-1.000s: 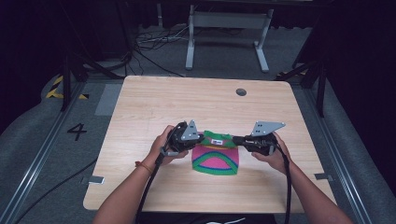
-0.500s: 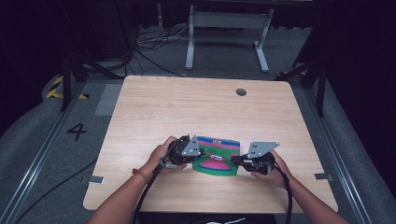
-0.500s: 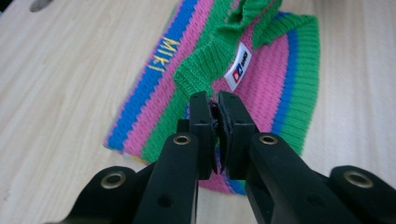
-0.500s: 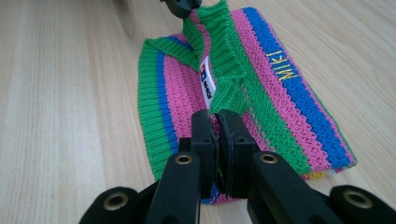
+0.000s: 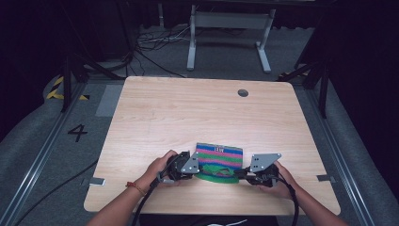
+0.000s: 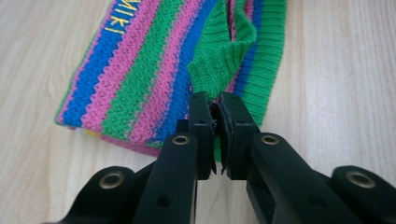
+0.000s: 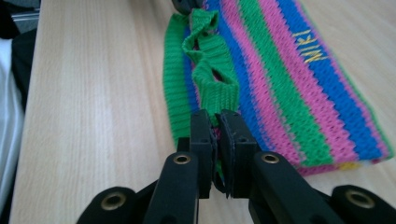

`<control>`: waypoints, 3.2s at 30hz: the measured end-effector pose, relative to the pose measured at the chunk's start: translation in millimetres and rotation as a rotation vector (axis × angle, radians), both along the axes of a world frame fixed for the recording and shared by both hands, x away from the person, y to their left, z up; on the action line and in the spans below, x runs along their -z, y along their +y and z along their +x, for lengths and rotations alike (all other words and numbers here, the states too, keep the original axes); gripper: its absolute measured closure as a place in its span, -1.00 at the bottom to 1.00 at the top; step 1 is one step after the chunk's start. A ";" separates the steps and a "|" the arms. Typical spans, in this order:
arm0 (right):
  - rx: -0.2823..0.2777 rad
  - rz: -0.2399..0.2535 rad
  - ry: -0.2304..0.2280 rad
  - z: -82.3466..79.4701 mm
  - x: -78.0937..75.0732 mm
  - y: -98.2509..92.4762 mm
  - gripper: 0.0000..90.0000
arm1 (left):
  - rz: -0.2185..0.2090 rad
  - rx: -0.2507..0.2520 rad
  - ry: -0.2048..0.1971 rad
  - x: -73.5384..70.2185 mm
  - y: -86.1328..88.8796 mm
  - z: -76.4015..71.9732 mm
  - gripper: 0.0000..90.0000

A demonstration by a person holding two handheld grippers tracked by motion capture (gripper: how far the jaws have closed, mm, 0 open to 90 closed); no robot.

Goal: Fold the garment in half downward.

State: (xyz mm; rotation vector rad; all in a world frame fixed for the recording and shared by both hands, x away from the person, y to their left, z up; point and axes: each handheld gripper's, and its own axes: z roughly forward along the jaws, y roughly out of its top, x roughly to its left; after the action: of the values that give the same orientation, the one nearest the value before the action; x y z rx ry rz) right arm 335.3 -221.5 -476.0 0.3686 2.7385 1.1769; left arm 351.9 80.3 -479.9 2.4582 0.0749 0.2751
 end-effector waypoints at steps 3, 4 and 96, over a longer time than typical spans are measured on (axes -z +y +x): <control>-0.001 -0.008 0.012 -2.4 1.8 -0.6 0.87 | 0.010 0.013 0.014 3.1 0.1 -0.9 0.84; -0.001 -0.017 0.008 -4.0 3.1 -0.7 0.87 | 0.017 0.020 0.018 4.6 0.4 -1.7 0.82; 0.506 -0.129 -0.052 -11.8 10.2 -139.2 -0.43 | 0.071 -0.471 0.060 0.2 162.9 -16.7 -0.54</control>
State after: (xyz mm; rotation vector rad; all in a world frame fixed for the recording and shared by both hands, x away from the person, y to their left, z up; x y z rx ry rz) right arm 323.5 -360.7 -486.2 0.9277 2.4403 0.8559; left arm 335.3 243.3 -480.1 2.4918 0.6851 0.4099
